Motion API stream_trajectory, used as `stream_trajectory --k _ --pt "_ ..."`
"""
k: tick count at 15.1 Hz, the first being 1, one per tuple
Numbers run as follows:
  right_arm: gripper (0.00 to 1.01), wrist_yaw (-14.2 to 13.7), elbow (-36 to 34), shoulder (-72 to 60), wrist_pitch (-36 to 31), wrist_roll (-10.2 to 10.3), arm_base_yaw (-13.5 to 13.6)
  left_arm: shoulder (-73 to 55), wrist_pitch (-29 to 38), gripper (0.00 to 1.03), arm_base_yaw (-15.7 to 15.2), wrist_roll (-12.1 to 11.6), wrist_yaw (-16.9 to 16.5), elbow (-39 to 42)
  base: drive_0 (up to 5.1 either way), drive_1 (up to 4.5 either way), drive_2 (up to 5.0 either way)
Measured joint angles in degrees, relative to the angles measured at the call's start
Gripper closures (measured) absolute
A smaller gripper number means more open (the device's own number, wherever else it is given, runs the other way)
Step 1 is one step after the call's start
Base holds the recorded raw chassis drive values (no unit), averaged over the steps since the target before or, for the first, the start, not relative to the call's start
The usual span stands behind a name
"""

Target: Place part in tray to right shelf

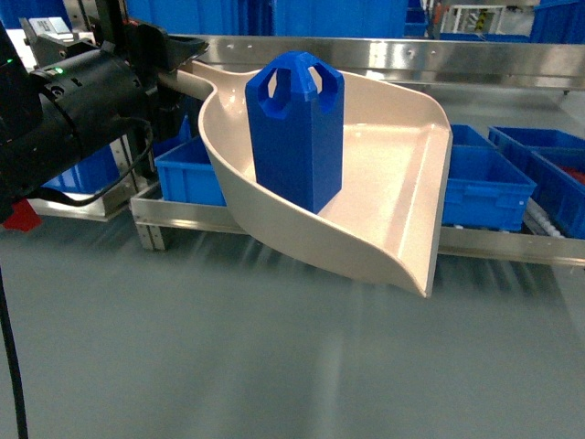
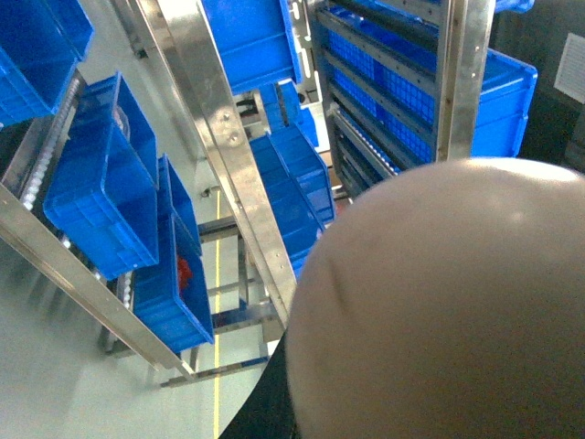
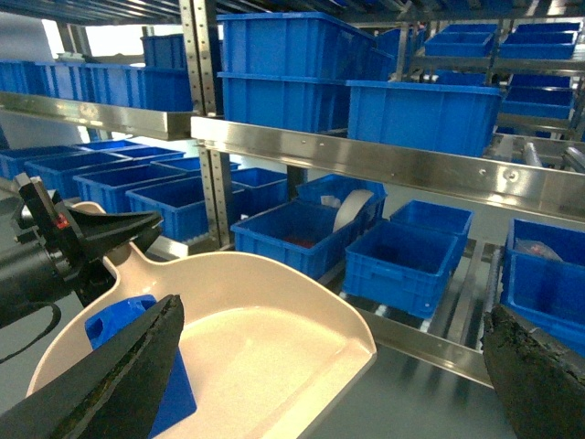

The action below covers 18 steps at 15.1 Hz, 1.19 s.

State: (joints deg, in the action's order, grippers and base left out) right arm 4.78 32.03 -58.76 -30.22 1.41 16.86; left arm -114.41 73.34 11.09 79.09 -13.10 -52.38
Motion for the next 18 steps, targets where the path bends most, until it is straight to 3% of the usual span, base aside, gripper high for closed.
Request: stream_trajectory --k 9,18 --pt "0.03 0.0 0.0 0.0 0.0 0.0 0.0 0.0 0.0 0.90 0.0 0.0 0.0 0.0 -1.6 -1.63 -1.6" --pt "0.03 0.0 0.0 0.0 0.0 0.0 0.0 0.0 0.0 0.90 -0.3 0.0 0.1 0.0 -0.1 -0.09 -0.1"
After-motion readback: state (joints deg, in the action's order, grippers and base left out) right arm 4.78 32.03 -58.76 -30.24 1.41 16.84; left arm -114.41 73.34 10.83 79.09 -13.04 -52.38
